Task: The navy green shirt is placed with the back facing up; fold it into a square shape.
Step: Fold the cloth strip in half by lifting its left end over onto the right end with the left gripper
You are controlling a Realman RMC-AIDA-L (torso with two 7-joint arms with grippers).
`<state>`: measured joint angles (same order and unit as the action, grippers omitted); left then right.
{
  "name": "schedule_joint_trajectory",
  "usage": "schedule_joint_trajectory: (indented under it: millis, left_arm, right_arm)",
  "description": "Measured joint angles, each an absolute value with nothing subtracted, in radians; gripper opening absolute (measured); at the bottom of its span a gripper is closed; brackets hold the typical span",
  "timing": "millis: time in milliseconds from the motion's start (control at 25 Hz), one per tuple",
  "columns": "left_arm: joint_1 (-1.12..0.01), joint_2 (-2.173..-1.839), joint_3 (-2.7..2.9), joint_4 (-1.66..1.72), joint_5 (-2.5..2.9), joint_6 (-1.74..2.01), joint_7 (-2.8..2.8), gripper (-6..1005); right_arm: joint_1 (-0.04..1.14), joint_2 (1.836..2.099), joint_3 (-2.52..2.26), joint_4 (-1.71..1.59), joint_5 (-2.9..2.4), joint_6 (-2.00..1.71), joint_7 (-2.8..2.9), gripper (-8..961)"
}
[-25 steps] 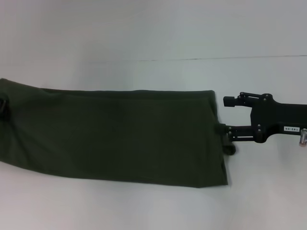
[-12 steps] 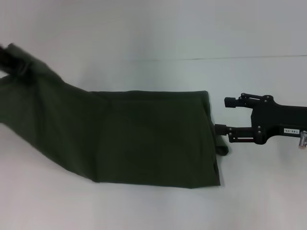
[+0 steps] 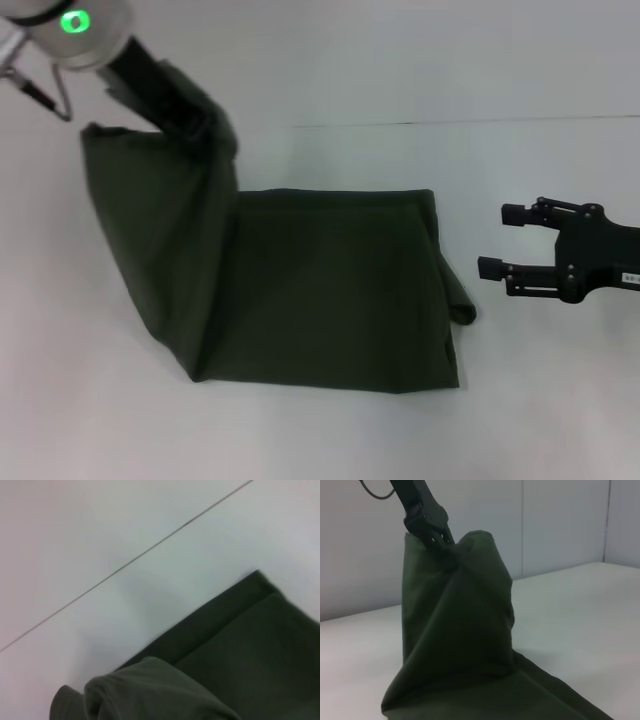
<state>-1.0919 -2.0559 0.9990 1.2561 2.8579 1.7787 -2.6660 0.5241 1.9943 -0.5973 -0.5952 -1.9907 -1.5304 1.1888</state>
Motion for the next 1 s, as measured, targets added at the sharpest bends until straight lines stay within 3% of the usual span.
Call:
schedule_joint_trajectory:
  millis: [520,1000]
  left_arm:
    - [-1.189,-2.165,1.123,1.104,2.852,1.641,-2.719,116]
    - [-1.199,-2.174,1.218,0.930,2.616,1.455,-2.758,148]
  right_arm:
    - [0.484,1.991,-0.590,-0.594,-1.991,-1.526,1.184,874]
    - [0.473,1.991,-0.582,-0.584,-1.995,-1.525,1.182,874]
